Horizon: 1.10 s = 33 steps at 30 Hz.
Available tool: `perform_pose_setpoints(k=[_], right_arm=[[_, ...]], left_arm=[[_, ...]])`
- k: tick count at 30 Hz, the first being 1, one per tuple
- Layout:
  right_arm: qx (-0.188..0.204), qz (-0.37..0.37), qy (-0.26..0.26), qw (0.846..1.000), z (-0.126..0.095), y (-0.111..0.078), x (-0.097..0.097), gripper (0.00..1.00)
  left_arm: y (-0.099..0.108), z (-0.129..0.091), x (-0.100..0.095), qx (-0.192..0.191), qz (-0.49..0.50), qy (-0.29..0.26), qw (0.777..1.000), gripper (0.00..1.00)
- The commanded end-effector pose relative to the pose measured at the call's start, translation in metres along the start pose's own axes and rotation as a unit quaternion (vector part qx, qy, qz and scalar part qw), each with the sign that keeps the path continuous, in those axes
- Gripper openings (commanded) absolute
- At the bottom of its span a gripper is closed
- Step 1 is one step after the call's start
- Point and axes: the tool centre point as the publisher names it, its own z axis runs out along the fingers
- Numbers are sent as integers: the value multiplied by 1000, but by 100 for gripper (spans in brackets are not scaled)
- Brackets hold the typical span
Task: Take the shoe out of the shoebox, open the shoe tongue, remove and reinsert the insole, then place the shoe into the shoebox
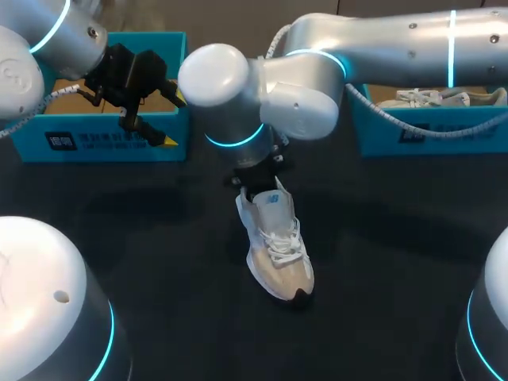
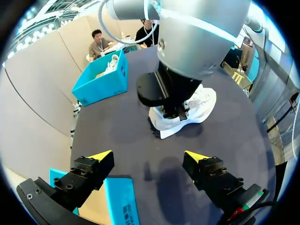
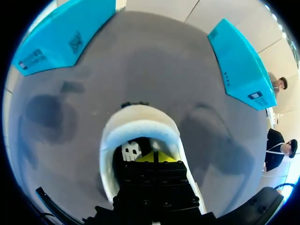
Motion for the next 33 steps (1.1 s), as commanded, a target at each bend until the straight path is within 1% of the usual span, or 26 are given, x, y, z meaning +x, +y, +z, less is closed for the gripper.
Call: perform_pose_setpoints(k=[1, 4, 7, 11, 14, 24, 33], right_arm=[[-8, -5, 18, 1000, -7, 0, -6, 0], [-12, -15, 47, 999, -5, 4, -2, 0], [-6, -29, 62, 998, -4, 6, 4, 0], [-1, -35, 84, 996, -2, 5, 10, 0], [-6, -32, 106, 994, -1, 4, 14, 0], [-11, -30, 139, 990, -6, 0, 30, 0], [-12, -29, 154, 988, -13, 0, 30, 0]], left_arm=[[0, 0, 0, -1, 0, 0, 1000, 100], [0, 0, 0, -1, 0, 0, 1000, 100], [0, 0, 0, -1, 0, 0, 1000, 100], [0, 0, 0, -1, 0, 0, 1000, 100], [0, 0, 0, -1, 0, 0, 1000, 100], [0, 0, 0, -1, 0, 0, 1000, 100], [0, 0, 0, -1, 0, 0, 1000, 100]])
